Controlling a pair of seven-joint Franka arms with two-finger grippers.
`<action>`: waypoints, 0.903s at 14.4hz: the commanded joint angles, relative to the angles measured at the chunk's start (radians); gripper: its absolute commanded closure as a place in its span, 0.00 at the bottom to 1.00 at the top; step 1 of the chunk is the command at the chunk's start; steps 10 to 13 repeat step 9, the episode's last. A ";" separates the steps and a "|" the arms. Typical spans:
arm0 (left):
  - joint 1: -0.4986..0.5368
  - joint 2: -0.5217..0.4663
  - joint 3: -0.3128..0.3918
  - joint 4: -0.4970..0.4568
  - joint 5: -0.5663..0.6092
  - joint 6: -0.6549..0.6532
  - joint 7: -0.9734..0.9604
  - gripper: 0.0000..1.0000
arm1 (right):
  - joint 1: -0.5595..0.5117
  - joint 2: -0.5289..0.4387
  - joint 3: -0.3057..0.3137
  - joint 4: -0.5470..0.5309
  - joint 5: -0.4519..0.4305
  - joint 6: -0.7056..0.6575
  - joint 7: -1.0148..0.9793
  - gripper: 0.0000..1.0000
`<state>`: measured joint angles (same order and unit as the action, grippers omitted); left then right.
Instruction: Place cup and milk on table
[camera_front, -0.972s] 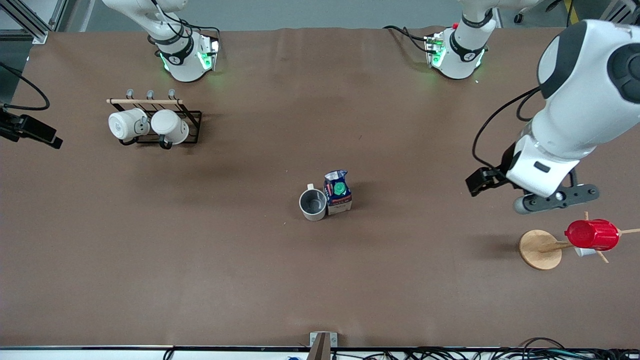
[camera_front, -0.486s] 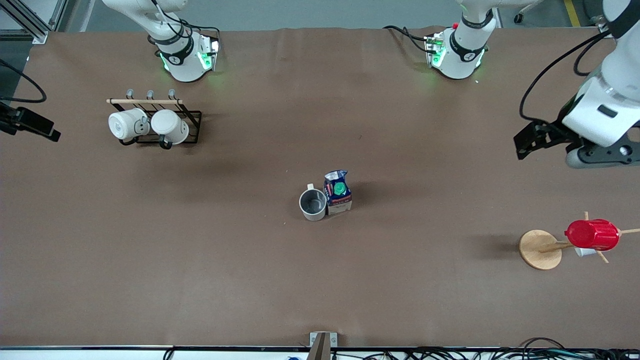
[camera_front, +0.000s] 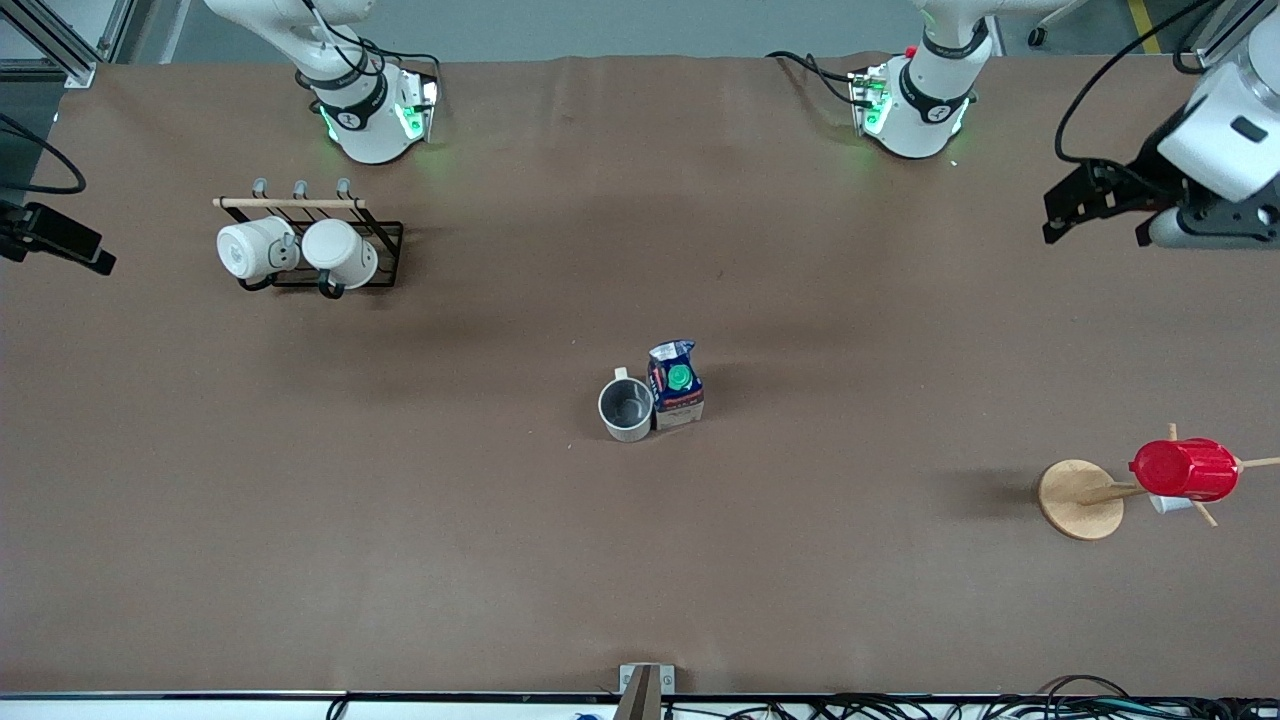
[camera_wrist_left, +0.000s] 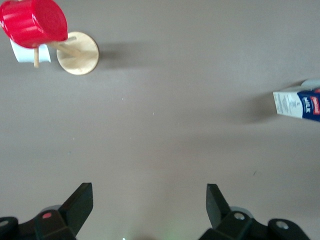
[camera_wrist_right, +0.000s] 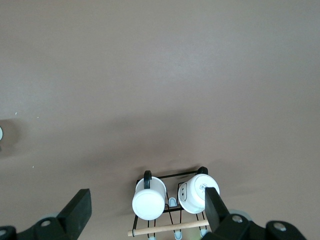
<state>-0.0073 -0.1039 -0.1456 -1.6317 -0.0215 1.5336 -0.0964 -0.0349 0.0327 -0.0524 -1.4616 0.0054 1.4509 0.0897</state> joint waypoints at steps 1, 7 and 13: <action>-0.010 -0.046 0.008 -0.051 -0.008 0.010 0.021 0.00 | 0.000 -0.013 0.000 -0.008 0.008 -0.007 -0.008 0.00; -0.005 -0.051 0.001 -0.031 0.045 -0.026 0.020 0.00 | 0.000 -0.013 0.000 -0.009 0.008 -0.007 -0.008 0.00; -0.009 -0.062 0.009 -0.033 0.045 -0.027 0.020 0.00 | 0.000 -0.013 0.000 -0.009 0.008 -0.007 -0.008 0.00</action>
